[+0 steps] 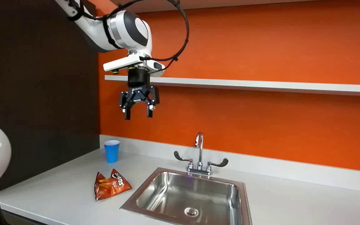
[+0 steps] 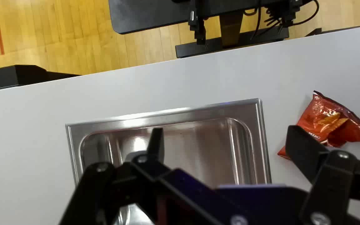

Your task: Put the orange packet on the bottom shelf.

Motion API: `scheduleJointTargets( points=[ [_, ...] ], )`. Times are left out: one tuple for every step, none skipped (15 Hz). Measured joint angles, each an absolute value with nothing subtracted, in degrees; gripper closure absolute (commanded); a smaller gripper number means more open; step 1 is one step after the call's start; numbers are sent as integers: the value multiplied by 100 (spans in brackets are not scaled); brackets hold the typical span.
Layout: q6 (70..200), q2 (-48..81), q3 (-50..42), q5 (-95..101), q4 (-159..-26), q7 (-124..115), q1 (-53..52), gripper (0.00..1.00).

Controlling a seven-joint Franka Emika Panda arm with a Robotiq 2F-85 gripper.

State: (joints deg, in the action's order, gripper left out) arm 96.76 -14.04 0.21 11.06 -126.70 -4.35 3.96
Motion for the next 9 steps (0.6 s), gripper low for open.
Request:
scheduleJointTargets(
  points=[
    [9677,-1403,19,1106,-12671,-435,396,0],
    [9677,-1403,19,1106,-12671,-435,396,0],
    [9677,-1402,14,1106,-12672,-435,390,0],
    [9695,-1398,8,1092,-12679,-435,381,0],
    [9746,-1384,7,1071,-12692,-438,371,0],
    [9847,-1356,7,1041,-12711,-474,359,0],
    [9987,-1307,8,996,-12734,-582,340,0],
    [10150,-1242,8,922,-12761,-736,315,0],
    [10324,-1162,11,839,-12792,-912,289,0]
  ],
)
